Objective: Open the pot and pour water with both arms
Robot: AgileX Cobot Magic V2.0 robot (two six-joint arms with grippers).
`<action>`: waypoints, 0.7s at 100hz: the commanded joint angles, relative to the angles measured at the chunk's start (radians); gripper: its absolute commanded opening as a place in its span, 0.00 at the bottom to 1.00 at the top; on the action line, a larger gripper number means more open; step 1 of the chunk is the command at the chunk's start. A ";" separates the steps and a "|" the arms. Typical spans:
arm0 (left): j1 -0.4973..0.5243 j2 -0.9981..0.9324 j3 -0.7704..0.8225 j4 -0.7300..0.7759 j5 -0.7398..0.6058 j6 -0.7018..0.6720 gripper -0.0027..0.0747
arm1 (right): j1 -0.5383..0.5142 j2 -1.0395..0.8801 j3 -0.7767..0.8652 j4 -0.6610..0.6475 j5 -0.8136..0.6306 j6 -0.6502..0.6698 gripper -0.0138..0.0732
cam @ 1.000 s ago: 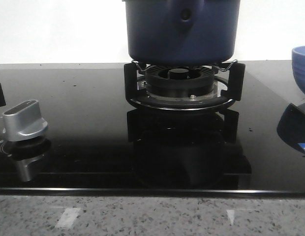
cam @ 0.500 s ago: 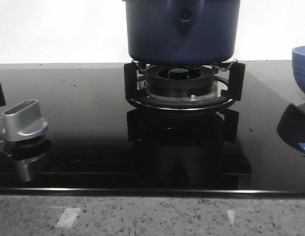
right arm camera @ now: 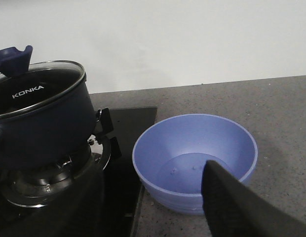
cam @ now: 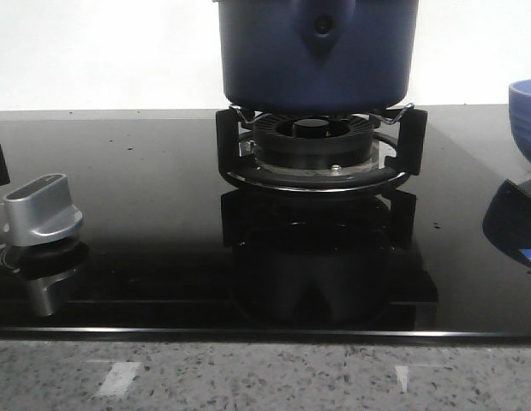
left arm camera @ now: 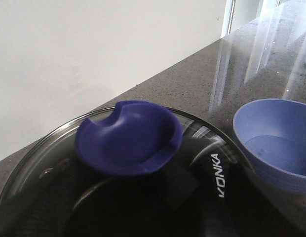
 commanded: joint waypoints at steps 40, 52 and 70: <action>-0.007 0.040 -0.047 -0.501 0.064 0.473 0.74 | 0.000 0.021 -0.032 0.007 -0.075 -0.008 0.61; -0.007 0.069 -0.075 -0.501 0.069 0.473 0.74 | 0.000 0.021 -0.032 0.007 -0.075 -0.008 0.61; -0.007 0.097 -0.119 -0.501 0.080 0.473 0.74 | 0.000 0.021 -0.032 0.007 -0.069 -0.008 0.61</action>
